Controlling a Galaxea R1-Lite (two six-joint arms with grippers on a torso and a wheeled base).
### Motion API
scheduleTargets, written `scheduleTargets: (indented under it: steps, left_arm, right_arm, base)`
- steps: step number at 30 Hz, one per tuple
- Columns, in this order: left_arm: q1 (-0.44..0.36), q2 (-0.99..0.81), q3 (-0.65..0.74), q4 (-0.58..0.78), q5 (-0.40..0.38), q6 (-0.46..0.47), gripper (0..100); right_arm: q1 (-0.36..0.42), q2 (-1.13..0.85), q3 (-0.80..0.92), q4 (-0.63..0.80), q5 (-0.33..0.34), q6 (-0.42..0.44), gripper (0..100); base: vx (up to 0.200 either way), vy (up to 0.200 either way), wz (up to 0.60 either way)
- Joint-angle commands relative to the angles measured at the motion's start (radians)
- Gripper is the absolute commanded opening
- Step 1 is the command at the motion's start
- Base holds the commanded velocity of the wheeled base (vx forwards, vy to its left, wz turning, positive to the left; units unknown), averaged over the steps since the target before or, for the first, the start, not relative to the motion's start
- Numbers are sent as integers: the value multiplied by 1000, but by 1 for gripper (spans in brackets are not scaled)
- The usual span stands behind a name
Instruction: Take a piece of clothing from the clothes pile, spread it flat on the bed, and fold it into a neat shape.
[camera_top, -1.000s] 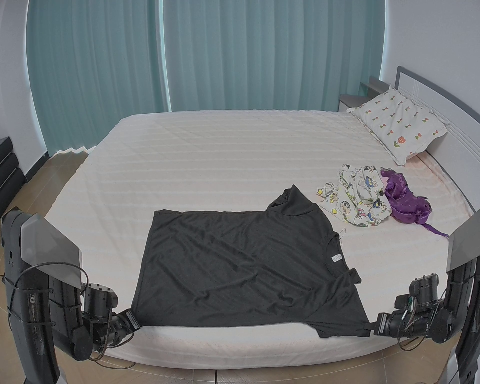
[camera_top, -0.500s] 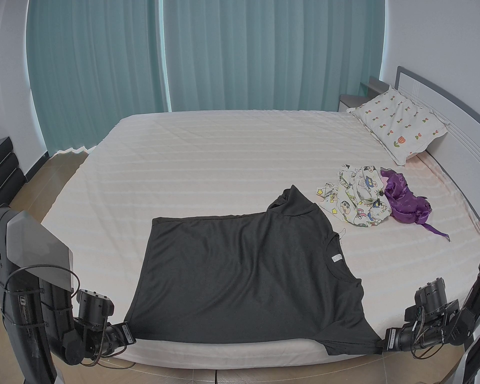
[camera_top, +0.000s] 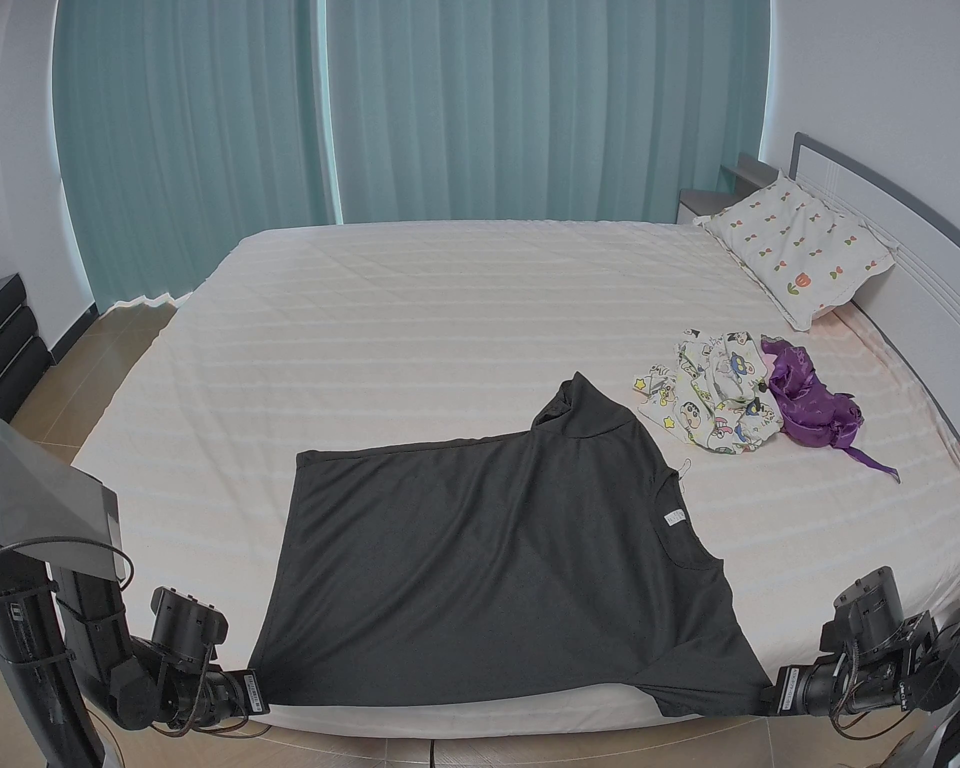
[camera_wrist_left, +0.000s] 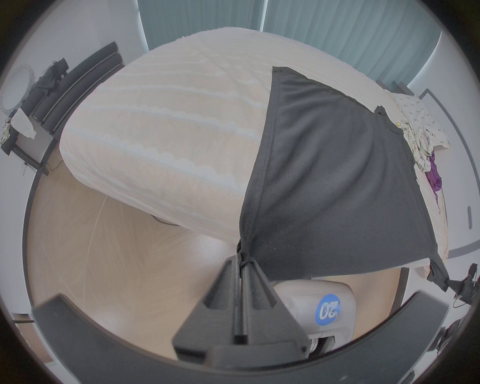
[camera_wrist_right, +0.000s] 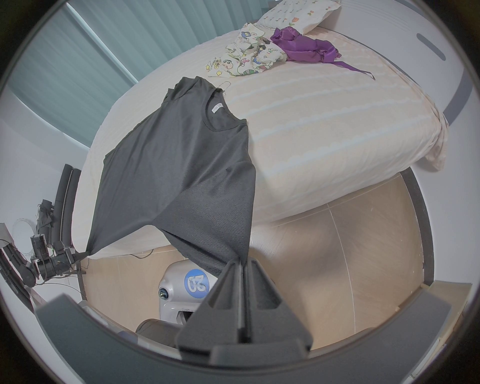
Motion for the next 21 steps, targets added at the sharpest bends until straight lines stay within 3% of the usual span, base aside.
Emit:
scheduleTargets:
  steps: [1, 14, 21]
  left_arm:
    - [-2, -18, 18, 20, -17, 3, 0]
    - [-14, -94, 16, 171, -53, 41, 0]
    - [-11, -142, 16, 149, -63, 32, 0]
  right_arm:
    - [6, -38, 17, 1, -1, 1, 0]
    - [3, -58, 17, 41, -1, -9, 0]
    - [-16, -130, -43, 41, 27, -10, 0]
  base:
    - [0, 0, 0]
    - [0, 0, 0]
    - [0, 0, 0]
